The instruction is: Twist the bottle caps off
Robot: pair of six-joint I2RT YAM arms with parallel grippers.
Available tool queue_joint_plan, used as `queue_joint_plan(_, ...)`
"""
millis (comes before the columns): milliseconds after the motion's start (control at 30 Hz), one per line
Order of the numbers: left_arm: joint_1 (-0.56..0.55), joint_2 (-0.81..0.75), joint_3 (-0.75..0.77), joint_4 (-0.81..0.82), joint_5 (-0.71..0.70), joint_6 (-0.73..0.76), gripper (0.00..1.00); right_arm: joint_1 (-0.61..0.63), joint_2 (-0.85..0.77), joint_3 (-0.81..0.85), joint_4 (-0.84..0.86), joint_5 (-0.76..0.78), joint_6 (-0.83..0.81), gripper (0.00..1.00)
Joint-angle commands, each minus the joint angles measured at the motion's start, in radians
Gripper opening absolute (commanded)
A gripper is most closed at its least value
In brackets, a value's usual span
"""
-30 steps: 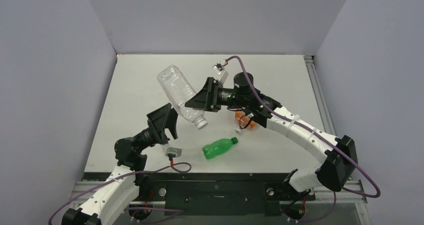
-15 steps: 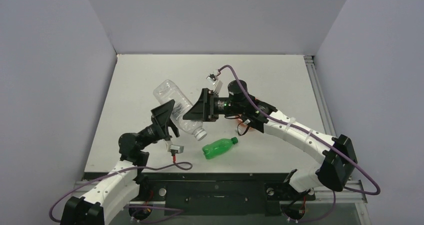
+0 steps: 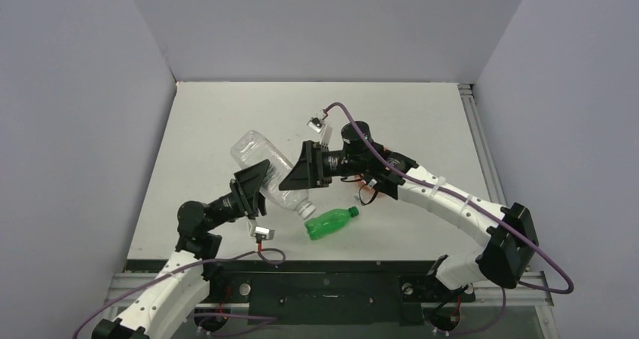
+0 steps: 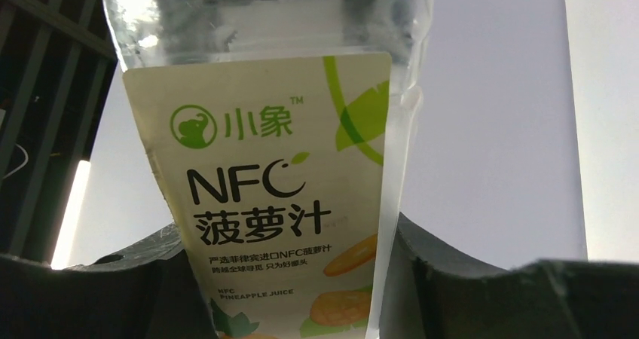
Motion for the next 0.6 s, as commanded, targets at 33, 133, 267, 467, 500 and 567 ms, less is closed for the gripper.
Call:
queue_joint_plan(33, 0.002, -0.078, 0.044, -0.142, -0.002, 0.000, 0.20, -0.005, 0.041, 0.070, -0.074, 0.014, -0.069, 0.41)
queue_joint_plan(133, 0.002, -0.100, 0.042, -0.194, -0.023, -0.030, 0.11, -0.026, 0.062, 0.081, -0.068, 0.015, -0.086, 0.53)
queue_joint_plan(267, 0.002, -0.119, 0.053, -0.247, -0.054, -0.077, 0.02, -0.091, 0.060, 0.067, -0.025, 0.020, -0.075, 0.63)
queue_joint_plan(467, 0.000, -0.158, 0.072, -0.298, -0.114, -0.225, 0.00, -0.134, 0.049, 0.201, -0.178, 0.132, -0.172, 0.76)
queue_joint_plan(500, 0.000, -0.165, 0.079, -0.327, -0.136, -0.247, 0.00, -0.134, 0.052, 0.252, -0.209, 0.150, -0.207, 0.78)
queue_joint_plan(567, 0.000, -0.174, 0.104, -0.375, -0.184, -0.336, 0.00, -0.135, 0.062, 0.327, -0.301, 0.203, -0.254, 0.81)
